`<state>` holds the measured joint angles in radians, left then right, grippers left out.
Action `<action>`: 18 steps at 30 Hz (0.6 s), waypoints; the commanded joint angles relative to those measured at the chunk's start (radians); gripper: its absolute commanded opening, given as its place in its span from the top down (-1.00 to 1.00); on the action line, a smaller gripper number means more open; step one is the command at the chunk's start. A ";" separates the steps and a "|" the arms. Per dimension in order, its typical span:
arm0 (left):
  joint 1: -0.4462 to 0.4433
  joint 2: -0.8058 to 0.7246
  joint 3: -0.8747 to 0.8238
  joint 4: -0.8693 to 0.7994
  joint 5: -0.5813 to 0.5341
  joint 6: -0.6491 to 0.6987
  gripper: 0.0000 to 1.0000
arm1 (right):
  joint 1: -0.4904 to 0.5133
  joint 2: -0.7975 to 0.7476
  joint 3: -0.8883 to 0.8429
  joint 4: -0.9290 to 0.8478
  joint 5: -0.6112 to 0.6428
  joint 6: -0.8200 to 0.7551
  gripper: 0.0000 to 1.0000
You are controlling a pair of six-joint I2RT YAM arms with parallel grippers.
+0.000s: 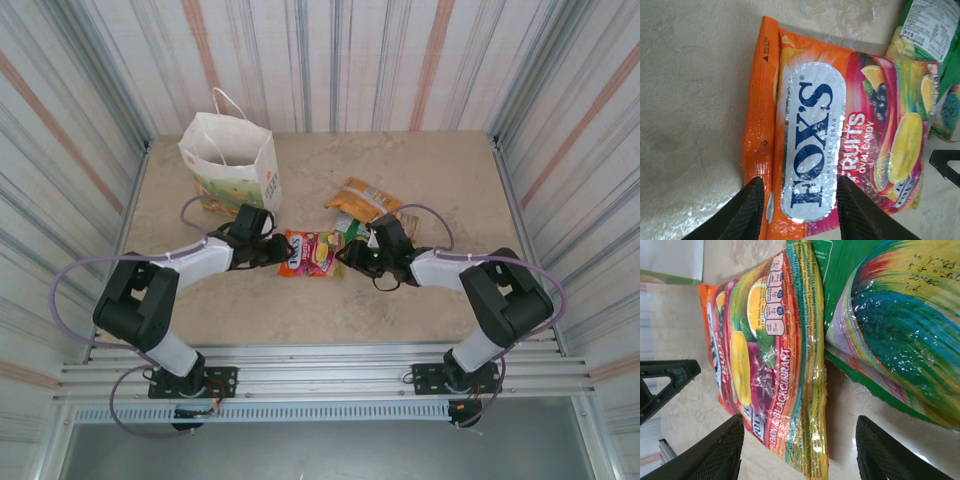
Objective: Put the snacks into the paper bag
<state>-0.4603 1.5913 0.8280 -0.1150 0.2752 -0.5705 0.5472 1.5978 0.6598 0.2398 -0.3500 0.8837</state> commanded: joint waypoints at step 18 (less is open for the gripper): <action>-0.015 0.159 0.046 0.012 0.017 0.027 0.34 | -0.004 0.162 0.049 0.213 -0.138 0.040 -0.16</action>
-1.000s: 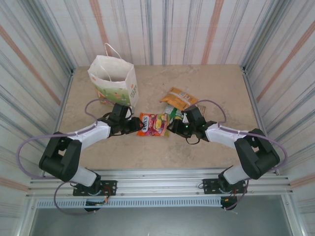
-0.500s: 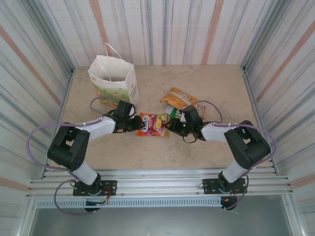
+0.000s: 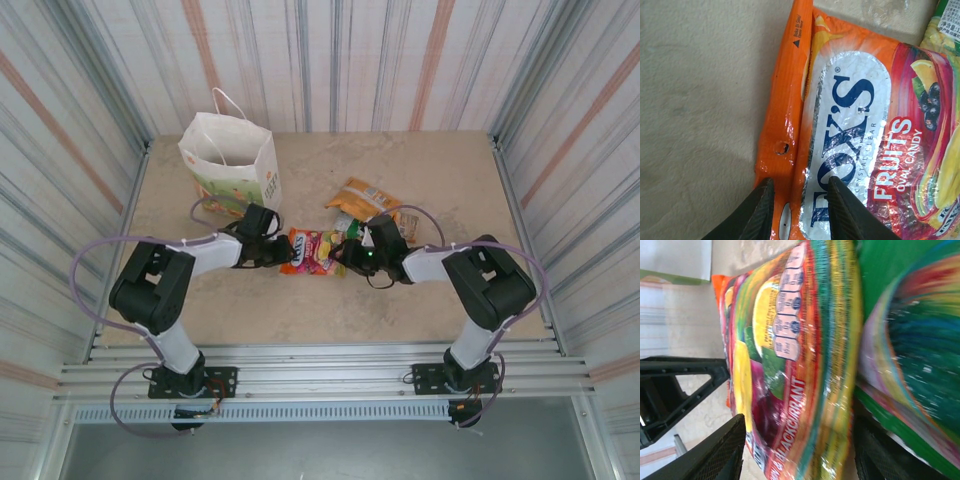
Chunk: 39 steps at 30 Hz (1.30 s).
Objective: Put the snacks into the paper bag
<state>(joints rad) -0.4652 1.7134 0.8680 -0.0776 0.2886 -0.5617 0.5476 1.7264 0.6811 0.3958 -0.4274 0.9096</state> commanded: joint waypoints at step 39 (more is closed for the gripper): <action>0.041 -0.392 -0.135 -0.222 -0.046 -0.018 -0.42 | 0.110 -0.458 -0.086 -0.127 0.213 -0.073 0.93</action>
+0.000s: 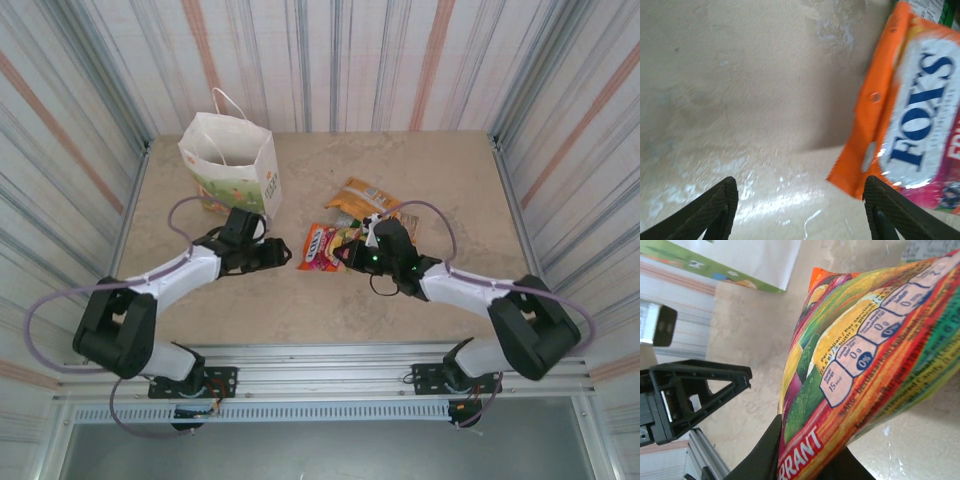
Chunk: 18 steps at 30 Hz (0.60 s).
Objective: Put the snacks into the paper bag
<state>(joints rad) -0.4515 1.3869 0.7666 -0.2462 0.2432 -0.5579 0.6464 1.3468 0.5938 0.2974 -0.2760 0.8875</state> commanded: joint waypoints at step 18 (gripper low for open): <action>0.442 -0.309 -0.026 -0.148 0.220 0.052 -0.52 | 0.017 -0.100 0.337 -0.093 0.038 -0.272 0.96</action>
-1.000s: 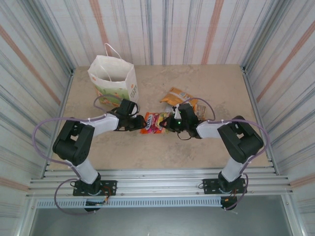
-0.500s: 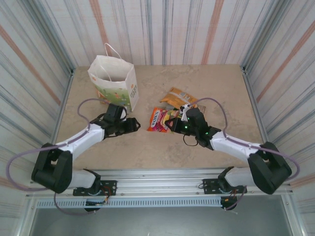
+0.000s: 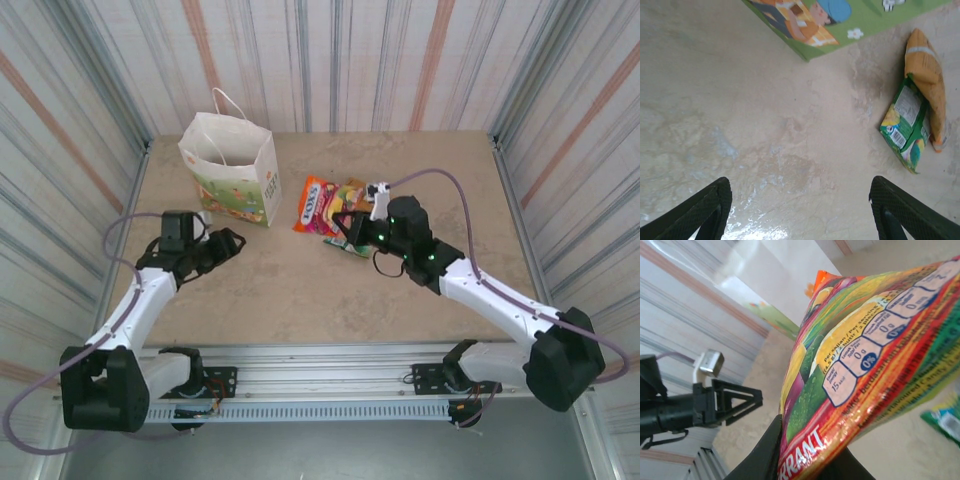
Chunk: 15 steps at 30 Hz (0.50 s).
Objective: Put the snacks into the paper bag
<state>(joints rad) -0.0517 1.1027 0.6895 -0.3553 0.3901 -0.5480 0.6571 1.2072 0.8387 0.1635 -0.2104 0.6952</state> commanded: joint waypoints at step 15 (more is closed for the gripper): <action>0.214 0.122 0.307 -0.068 0.161 0.148 -0.53 | 0.013 0.491 0.721 0.058 -0.132 -0.432 1.00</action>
<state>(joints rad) 0.1505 1.1969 0.9466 -0.3954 0.5137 -0.4427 0.6617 1.6447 1.4502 0.1570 -0.2913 0.3927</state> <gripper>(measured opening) 0.763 0.175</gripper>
